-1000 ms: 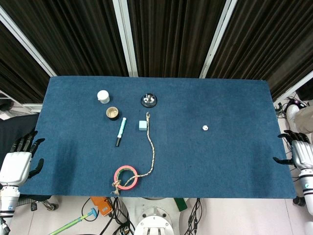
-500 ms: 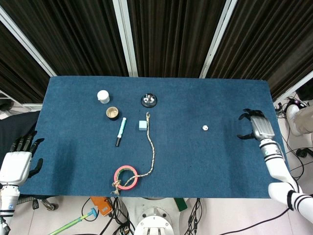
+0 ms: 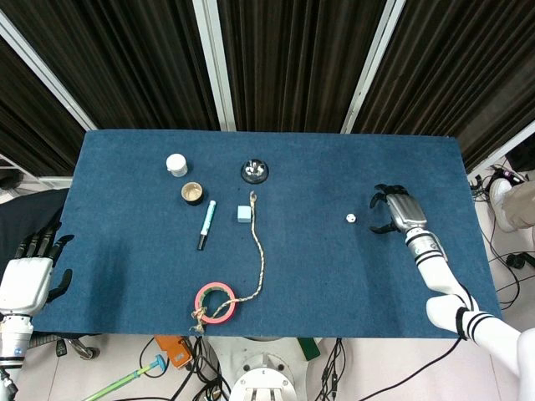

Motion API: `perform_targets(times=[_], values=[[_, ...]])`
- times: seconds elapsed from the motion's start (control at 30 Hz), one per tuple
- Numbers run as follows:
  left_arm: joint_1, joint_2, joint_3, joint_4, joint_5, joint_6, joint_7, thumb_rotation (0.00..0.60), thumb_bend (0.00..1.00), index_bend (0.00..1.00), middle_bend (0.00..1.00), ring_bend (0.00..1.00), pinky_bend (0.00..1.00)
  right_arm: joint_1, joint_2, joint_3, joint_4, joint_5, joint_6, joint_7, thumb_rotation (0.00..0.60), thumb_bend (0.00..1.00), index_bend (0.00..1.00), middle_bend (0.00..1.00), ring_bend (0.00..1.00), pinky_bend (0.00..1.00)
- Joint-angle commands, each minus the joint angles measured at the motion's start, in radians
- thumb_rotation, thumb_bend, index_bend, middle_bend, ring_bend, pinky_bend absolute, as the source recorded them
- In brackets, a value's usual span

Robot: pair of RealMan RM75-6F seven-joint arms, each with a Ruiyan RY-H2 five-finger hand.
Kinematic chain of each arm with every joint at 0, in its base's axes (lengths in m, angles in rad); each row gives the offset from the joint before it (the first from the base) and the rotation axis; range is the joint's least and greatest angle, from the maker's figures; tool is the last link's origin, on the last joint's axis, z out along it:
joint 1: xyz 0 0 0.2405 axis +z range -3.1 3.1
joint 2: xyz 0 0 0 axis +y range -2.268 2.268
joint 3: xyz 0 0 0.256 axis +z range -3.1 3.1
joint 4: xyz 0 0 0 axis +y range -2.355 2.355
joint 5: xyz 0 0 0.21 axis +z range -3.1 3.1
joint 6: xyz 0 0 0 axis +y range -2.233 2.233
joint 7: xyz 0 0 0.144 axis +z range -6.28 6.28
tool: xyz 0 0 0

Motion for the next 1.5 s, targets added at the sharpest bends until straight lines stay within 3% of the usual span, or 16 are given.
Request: perform_targets(times=[0.03, 0.37, 0.93, 1.5], values=[[0.001, 0.0, 0.0, 0.0, 0.0, 0.002, 0.0, 0.6, 0.4, 0.17, 0.0, 0.01, 0.1, 0.01, -0.025, -0.002, 0.032, 0.01, -0.013, 0.008, 0.6, 0.3, 0.53, 0.21, 0.19, 0.15], [-0.003, -0.003, -0.003, 0.003, -0.009, -0.005, 0.004, 0.6, 0.4, 0.17, 0.0, 0.01, 0.09, 0.047, -0.09, -0.016, 0.125, -0.017, -0.039, 0.09, 0.6, 0.39, 0.57, 0.21, 0.19, 0.15], [-0.006, -0.006, -0.005, 0.008, -0.013, -0.008, 0.007, 0.6, 0.4, 0.17, 0.0, 0.01, 0.1, 0.096, -0.152, -0.033, 0.203, -0.053, -0.074, 0.202, 0.6, 0.39, 0.57, 0.21, 0.19, 0.16], [-0.005, -0.007, -0.009, 0.008, -0.017, -0.003, 0.012, 0.6, 0.4, 0.17, 0.0, 0.01, 0.1, 0.121, -0.172, -0.041, 0.233, -0.055, -0.094, 0.219, 0.6, 0.42, 0.58, 0.21, 0.19, 0.16]])
